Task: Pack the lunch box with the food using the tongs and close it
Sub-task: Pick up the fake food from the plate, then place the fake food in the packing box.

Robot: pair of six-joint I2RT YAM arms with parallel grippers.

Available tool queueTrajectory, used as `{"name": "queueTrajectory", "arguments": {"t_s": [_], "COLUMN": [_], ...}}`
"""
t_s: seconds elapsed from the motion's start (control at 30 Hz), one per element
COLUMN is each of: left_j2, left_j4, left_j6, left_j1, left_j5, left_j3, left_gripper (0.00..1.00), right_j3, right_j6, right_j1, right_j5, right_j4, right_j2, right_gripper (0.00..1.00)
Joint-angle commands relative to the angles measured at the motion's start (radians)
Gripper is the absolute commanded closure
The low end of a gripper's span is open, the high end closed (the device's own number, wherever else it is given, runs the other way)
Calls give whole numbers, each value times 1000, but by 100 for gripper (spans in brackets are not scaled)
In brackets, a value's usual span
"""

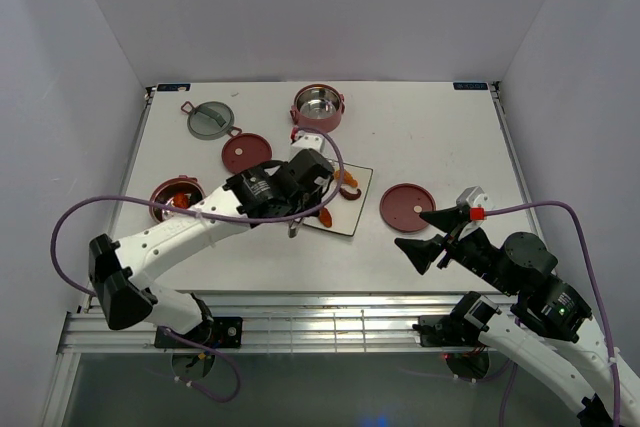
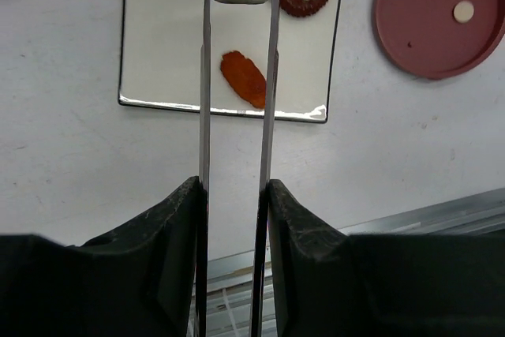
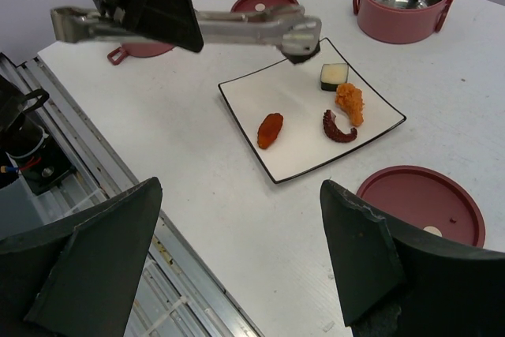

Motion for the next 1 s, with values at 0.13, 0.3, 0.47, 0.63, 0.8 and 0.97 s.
{"name": "queueTrajectory", "arguments": {"t_s": [0.13,0.3,0.47,0.63,0.8,0.97], "left_j2": [-171,-240,-292,-361,-354,-367], "left_j4": [-106,-174,-180,-171,-157,-97], "left_j6": [13,10,49,64,121,153], "left_j1": [265,448,617,753,868,916], "left_j5": [-82,-92,-83,-75,-65,1], "left_j3": [0,-89,-136,-207,-253,-316], "left_gripper": [55,55,54,53,53,53], "right_j3": [35,31,31,28,29,29], "right_j6": [-12,-12,-12,-12,-14,-14], "right_j1": [8,10,11,15,18,22], "right_j5": [9,6,6,8,5,9], "right_j4": [21,25,25,25,25,24], "right_j2": [-10,-15,-21,-28,-31,-42], "right_gripper": [13,13,13,13,13,13]}}
